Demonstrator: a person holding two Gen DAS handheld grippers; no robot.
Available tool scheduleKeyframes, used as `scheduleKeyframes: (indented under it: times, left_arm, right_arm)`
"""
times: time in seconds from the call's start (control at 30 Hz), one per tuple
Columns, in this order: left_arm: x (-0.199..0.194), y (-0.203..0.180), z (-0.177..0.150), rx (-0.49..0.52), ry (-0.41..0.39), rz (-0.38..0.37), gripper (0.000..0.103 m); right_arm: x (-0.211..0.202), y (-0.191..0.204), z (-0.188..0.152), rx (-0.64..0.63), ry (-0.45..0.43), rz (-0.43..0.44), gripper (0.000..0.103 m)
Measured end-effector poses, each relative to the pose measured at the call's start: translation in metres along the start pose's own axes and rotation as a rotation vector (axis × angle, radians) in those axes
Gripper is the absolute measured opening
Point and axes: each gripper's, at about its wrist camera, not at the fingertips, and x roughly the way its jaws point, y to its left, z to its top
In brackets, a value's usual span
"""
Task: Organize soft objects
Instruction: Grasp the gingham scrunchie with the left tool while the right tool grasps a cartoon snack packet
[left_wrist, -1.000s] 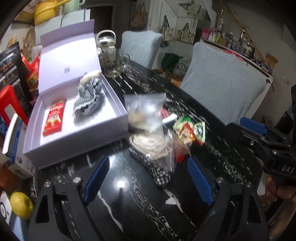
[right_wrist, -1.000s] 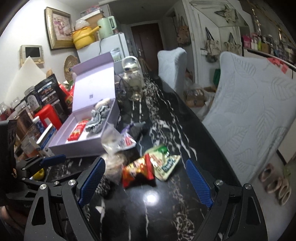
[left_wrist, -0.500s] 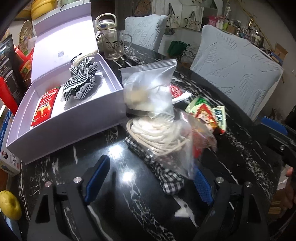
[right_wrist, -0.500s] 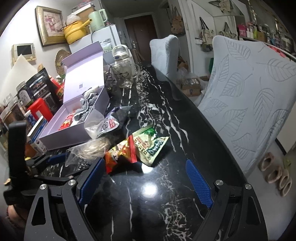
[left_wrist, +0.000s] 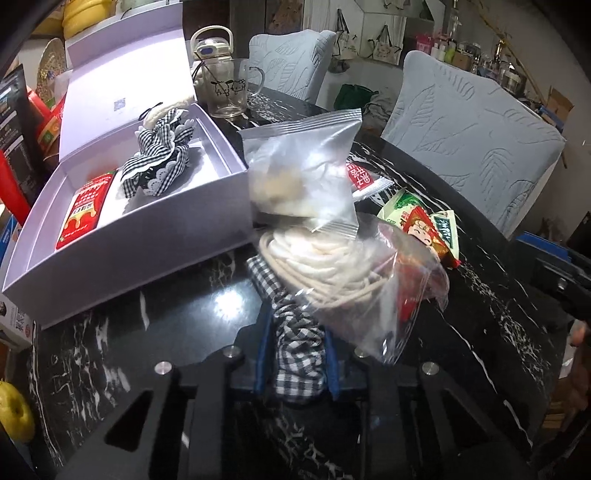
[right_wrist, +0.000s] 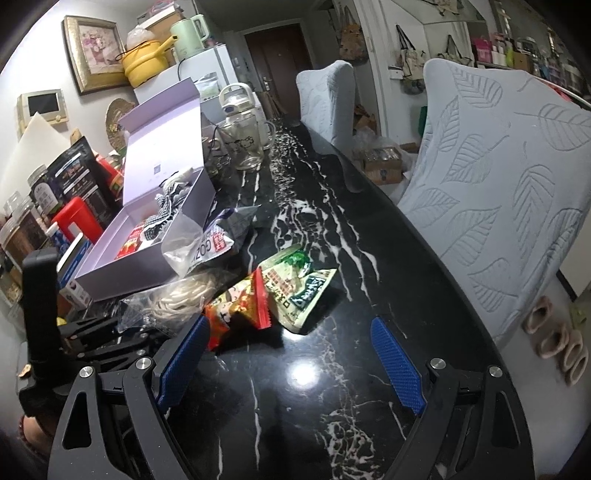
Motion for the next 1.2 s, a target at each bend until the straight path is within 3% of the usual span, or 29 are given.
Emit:
scheduleKeyframes:
  times: [0.27, 0.53, 0.73, 1.07, 1.13, 1.2]
  left_arm:
    - [-0.034, 0.020, -0.009, -0.046, -0.041, -0.014, 0.024]
    - [-0.069, 0.036, -0.013, -0.082, -0.105, -0.001, 0.024]
    - [-0.071, 0.037, -0.014, -0.097, -0.115, -0.013, 0.024]
    - [-0.065, 0.044, -0.016, -0.134, -0.096, -0.025, 0.024]
    - [-0.064, 0.045, -0.016, -0.139, -0.093, -0.027, 0.024]
    - [-0.063, 0.046, -0.016, -0.140, -0.093, -0.029, 0.024]
  right_arm:
    - [0.012, 0.014, -0.001, -0.047, 0.015, -0.011, 0.090]
    - [0.027, 0.032, 0.000, -0.081, 0.029, 0.046, 0.089]
    - [0.040, 0.045, 0.008, -0.152, 0.028, 0.046, 0.084]
    - [0.069, 0.054, 0.008, -0.264, 0.104, 0.007, 0.077]
    - [0.069, 0.055, 0.008, -0.267, 0.108, 0.007, 0.074]
    - [0.071, 0.056, 0.007, -0.269, 0.124, 0.020, 0.059]
